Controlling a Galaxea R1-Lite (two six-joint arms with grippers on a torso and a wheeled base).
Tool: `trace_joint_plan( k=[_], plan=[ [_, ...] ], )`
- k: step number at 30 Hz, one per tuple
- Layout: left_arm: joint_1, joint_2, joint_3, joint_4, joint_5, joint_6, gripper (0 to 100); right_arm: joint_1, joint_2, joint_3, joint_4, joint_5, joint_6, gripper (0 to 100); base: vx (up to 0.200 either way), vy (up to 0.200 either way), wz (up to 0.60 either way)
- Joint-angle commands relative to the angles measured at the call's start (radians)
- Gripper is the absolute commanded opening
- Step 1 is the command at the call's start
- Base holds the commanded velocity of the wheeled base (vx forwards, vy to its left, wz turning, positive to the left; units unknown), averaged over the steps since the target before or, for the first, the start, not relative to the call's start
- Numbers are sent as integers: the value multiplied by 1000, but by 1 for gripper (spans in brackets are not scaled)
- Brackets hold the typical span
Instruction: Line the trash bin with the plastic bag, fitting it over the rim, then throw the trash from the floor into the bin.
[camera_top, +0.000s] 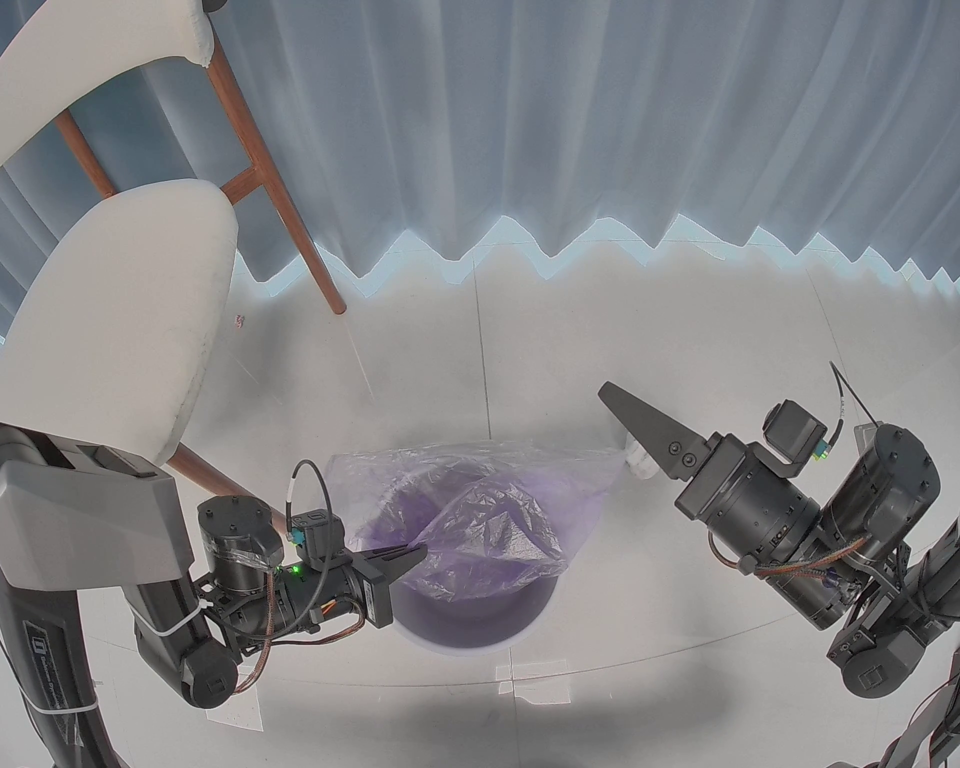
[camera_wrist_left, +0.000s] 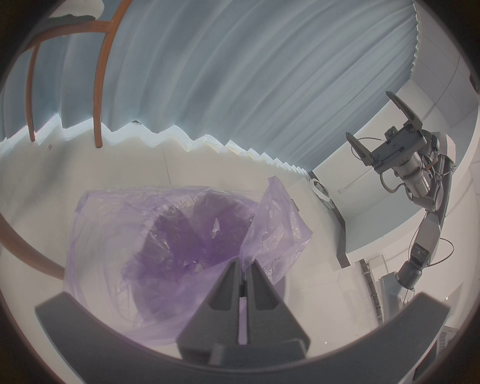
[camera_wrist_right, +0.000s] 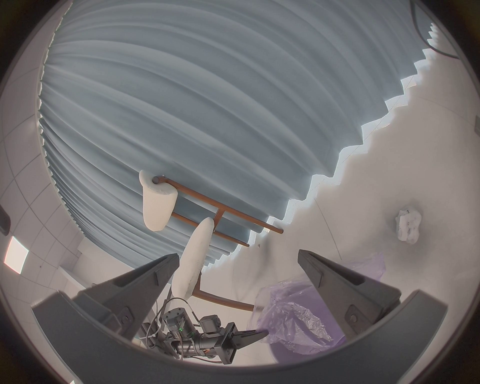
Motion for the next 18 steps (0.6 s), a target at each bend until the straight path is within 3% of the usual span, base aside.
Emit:
trace_joint_plan(
  k=[1,5,11,18],
  plan=[
    [2,-10,11,-1,10,15,0,3,11,2,-15,0,-4,100,0,0,0],
    [19,-5,13,-1,13,53,0,4,19,3,-15,0,-14,100,0,0,0],
    [20,-11,14,-1,13,62,0,4,35,3,-16,0,-21,100,-200,0,0],
    [20,-11,42,-1,19,64,0,4,43,2,-16,-1,-27,100,0,0,0]
  ],
)
